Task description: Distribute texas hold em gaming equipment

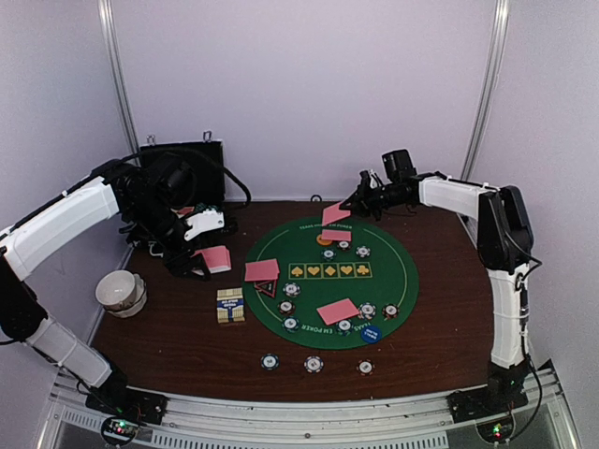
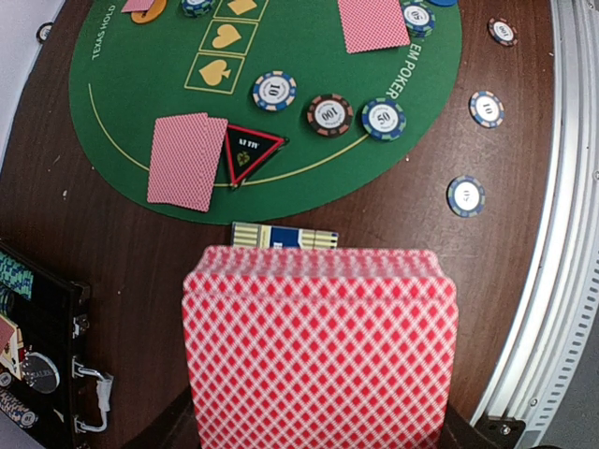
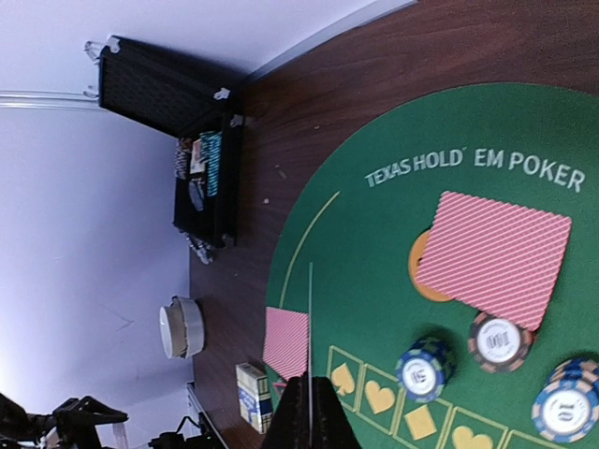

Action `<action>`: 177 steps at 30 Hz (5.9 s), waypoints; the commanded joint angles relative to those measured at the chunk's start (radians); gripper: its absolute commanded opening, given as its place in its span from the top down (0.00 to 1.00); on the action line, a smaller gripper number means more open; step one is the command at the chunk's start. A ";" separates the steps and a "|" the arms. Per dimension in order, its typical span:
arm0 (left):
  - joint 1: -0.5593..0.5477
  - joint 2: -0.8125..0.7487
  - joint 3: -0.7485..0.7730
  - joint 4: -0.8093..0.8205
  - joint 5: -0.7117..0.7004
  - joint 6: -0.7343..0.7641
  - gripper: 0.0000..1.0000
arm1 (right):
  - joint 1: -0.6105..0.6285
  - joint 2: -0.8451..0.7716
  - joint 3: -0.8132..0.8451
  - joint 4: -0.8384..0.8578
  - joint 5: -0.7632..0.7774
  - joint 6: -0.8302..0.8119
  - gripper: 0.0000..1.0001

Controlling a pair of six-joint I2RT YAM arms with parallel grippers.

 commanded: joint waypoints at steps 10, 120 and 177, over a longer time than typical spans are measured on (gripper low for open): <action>0.001 -0.020 0.031 0.002 0.003 0.019 1.00 | -0.036 0.259 0.253 -0.121 0.063 -0.057 1.00; 0.001 0.002 0.045 0.013 0.052 0.008 1.00 | 0.592 0.015 -0.166 0.557 0.031 0.391 0.40; 0.001 0.002 0.011 0.013 0.007 0.032 1.00 | 0.381 -0.470 -0.716 0.687 -0.045 0.468 1.00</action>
